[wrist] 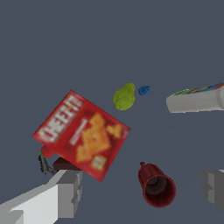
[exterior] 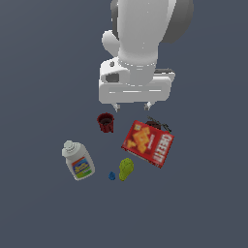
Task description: Pick up a designated object from a clutter of objects.
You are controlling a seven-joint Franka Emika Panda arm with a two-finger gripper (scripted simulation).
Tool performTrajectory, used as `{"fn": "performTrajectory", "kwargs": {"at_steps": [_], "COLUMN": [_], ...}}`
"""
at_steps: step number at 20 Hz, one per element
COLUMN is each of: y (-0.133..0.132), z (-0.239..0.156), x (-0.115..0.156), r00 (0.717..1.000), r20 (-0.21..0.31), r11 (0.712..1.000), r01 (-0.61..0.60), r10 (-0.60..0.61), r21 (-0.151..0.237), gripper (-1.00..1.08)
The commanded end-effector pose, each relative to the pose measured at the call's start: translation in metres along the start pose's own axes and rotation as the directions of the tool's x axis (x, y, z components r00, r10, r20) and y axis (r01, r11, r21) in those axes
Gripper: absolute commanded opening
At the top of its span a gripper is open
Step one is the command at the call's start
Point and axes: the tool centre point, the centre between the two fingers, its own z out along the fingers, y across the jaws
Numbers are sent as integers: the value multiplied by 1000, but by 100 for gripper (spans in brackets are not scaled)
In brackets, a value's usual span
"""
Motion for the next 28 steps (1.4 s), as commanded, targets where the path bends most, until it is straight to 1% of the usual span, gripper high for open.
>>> {"fn": "performTrajectory", "kwargs": {"at_steps": [1,10,19,24,28], "y": [0,-9,-12,-21,-33], "z": [0,0,3,13,27], "x": [0,0,-1,-2,-5], "r00": [1000,998,997,990,975], "r20": [0,13,14,14,13], "r11": [1000,998,997,990,975], "r01": [0,60,81,142,221], "r10": [0,-60,-81,-142,-221], "r21": [0,-4,-5,-5,-6], "gripper": [100,100,100,100,100]}}
